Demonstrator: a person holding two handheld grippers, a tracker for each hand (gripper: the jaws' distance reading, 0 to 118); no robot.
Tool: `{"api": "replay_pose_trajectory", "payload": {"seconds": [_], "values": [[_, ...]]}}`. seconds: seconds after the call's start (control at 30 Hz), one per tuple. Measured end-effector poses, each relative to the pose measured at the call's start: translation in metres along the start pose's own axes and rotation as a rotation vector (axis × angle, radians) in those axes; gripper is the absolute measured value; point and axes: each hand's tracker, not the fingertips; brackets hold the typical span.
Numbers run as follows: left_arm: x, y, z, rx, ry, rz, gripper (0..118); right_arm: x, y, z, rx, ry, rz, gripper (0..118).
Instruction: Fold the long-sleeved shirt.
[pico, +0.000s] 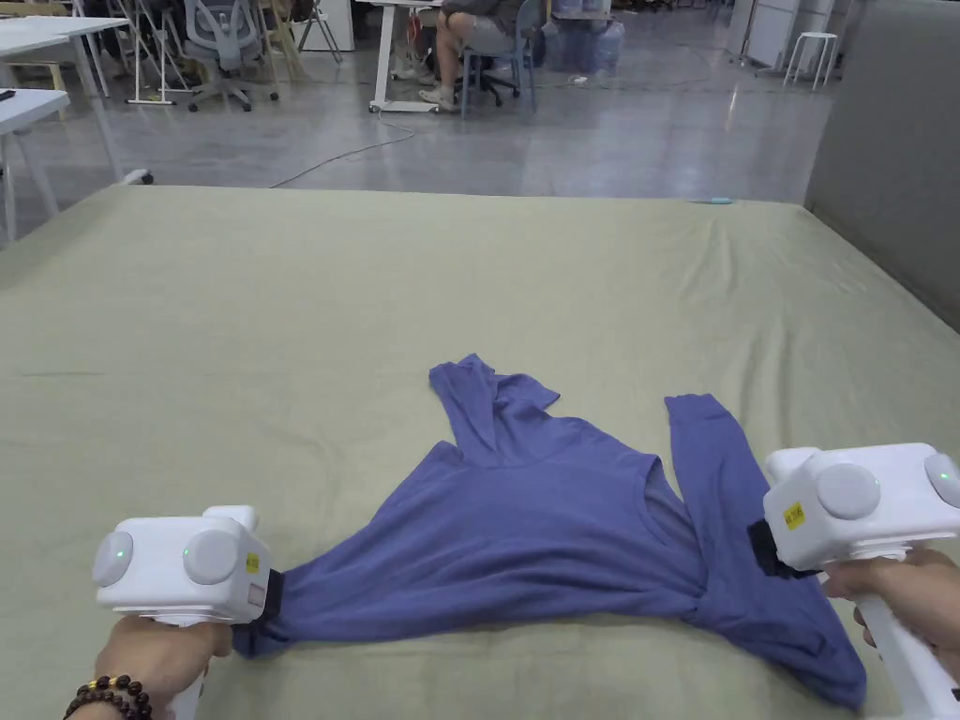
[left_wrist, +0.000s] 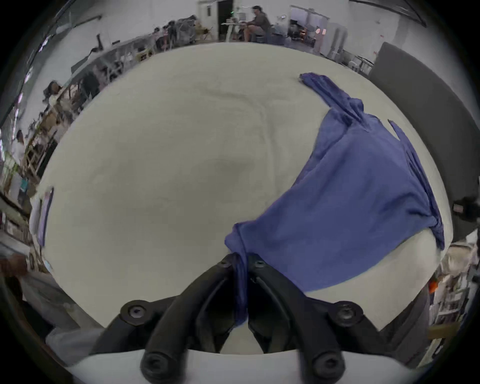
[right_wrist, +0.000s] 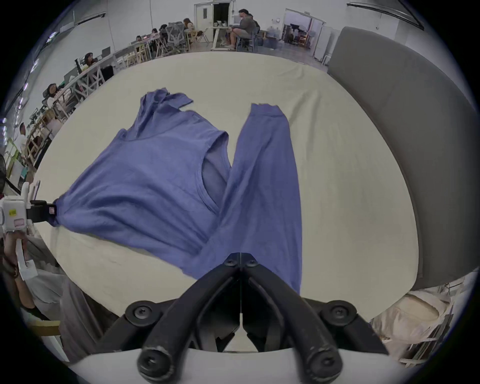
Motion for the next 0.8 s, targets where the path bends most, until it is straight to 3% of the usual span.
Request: {"api": "replay_pose_trajectory", "payload": {"seconds": [0.07, 0.17, 0.2, 0.43, 0.53, 0.63, 0.8], "values": [[-0.002, 0.009, 0.014, 0.036, -0.056, 0.034, 1, 0.001, 0.020, 0.006, 0.052, 0.049, 0.001, 3], [0.003, 0.022, 0.028, 0.071, -0.054, 0.006, 1, 0.006, 0.064, 0.004, 0.116, 0.149, -0.007, 86], [0.004, 0.027, 0.030, 0.077, -0.051, -0.006, 1, 0.006, 0.082, -0.002, 0.105, 0.169, -0.001, 102], [0.014, 0.059, 0.007, 0.065, -0.079, 0.012, 1, -0.018, 0.191, -0.090, -0.055, 0.111, 0.110, 103], [0.019, 0.065, -0.006, 0.040, -0.086, 0.013, 1, -0.030, 0.211, -0.129, -0.103, 0.124, 0.205, 103], [0.023, 0.070, -0.016, 0.026, -0.063, -0.026, 1, -0.035, 0.221, -0.160, -0.146, 0.099, 0.235, 102], [0.022, 0.080, -0.027, 0.016, -0.057, -0.023, 1, -0.032, 0.230, -0.198, -0.207, 0.086, 0.234, 85]]}}
